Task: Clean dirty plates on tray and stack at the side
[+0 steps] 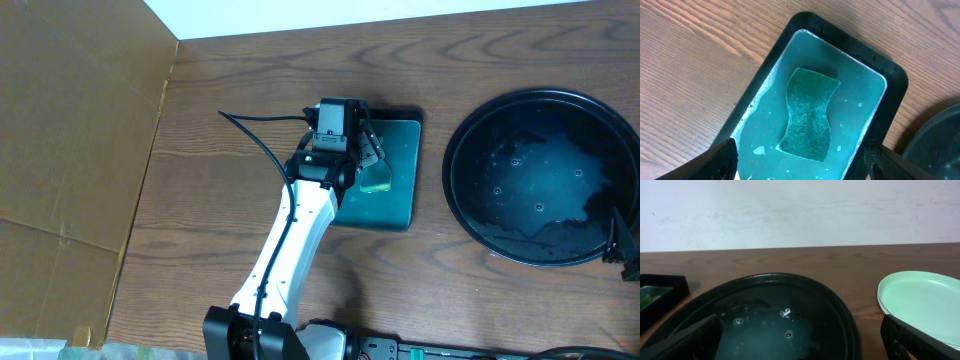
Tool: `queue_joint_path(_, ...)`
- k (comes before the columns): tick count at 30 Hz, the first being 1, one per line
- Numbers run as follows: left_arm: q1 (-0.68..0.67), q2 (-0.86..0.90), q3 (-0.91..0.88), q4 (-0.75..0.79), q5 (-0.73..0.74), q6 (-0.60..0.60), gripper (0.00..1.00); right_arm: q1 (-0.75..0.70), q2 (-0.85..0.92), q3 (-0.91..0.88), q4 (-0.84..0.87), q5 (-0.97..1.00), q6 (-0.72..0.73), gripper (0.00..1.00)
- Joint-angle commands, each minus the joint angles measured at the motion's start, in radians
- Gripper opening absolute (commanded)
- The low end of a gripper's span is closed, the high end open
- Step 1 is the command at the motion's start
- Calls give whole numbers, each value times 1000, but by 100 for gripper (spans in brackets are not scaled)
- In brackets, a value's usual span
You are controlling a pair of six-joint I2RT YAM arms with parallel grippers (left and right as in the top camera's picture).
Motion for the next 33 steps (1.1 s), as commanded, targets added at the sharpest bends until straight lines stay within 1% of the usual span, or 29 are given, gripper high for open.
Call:
queue_joint_path(1,5,3,16,0,-9,6,82,5,-6,-2,-6,13,-14,99)
queue_joint_path(19,5,3,16,-2,-11,8,82,5,-6,-2,-6,13,-14,99)
queue_joint_path(28,5,-2,16,-74,-16,18,82,5,-6,-2,-6,13,-14,99)
queue_joint_path(30,5,-19,14,-75,-16,53,82,5,-6,-2,-6,13,-14,99)
queue_joint_path(33,5,-75,-11,-75,-16,180,82,5,-6,-2,-5,13,-14,99)
